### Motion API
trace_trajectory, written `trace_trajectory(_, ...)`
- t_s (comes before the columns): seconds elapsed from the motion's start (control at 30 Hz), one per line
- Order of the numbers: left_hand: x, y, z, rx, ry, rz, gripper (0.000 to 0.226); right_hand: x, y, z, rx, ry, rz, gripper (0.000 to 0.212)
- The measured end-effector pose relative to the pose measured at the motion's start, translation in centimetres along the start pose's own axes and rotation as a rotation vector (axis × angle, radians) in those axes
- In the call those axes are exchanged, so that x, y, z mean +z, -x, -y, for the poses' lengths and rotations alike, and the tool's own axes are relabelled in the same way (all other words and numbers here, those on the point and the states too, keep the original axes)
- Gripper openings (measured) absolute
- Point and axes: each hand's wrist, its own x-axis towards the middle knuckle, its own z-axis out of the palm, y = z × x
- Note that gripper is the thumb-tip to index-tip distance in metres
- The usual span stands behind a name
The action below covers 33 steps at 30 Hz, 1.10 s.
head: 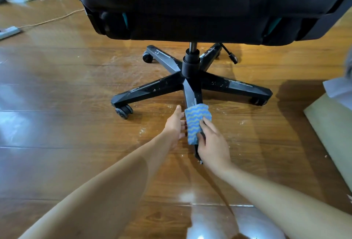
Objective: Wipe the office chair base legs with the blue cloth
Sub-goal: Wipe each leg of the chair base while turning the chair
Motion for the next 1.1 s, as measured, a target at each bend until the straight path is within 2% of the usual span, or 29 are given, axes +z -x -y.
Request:
trace_trajectory(0.17,0.1,0.1,-0.2,0.000,-0.053,-0.003,0.066,-0.1,-4.0,1.4,0.075,0.022,-0.029,0.043)
trace_trajectory(0.33,0.8,1.0,-0.1,0.026,-0.057,-0.021,0.070,-0.5,-10.5,2.4,0.067,0.119,-0.002,0.046)
trace_trajectory(0.5,0.5,1.0,-1.6,0.053,-0.132,-0.018,0.069,-0.8,-9.5,1.1,-0.077,0.204,-0.003,0.042)
trace_trajectory(0.67,0.1,0.6,-2.7,0.016,-0.157,0.032,0.070,-0.7,-5.6,-0.7,-0.206,0.230,0.014,0.048)
trace_trajectory(0.8,-0.5,0.5,-2.9,-0.018,-0.209,0.095,0.069,-0.3,-7.8,0.0,-0.177,0.239,0.060,0.055)
trace_trajectory(0.93,-0.2,0.3,-2.5,-0.031,-0.252,0.089,0.065,-1.2,-13.9,1.1,-0.124,0.232,0.097,0.051)
trace_trajectory(1.03,0.3,0.5,-2.0,-0.014,-0.294,0.083,0.050,-1.8,-16.8,1.5,-0.091,0.170,0.171,0.048)
trace_trajectory(1.1,0.4,0.4,-1.6,-0.003,-0.300,0.085,0.055,-1.7,-15.9,1.2,-0.103,0.159,0.141,0.049)
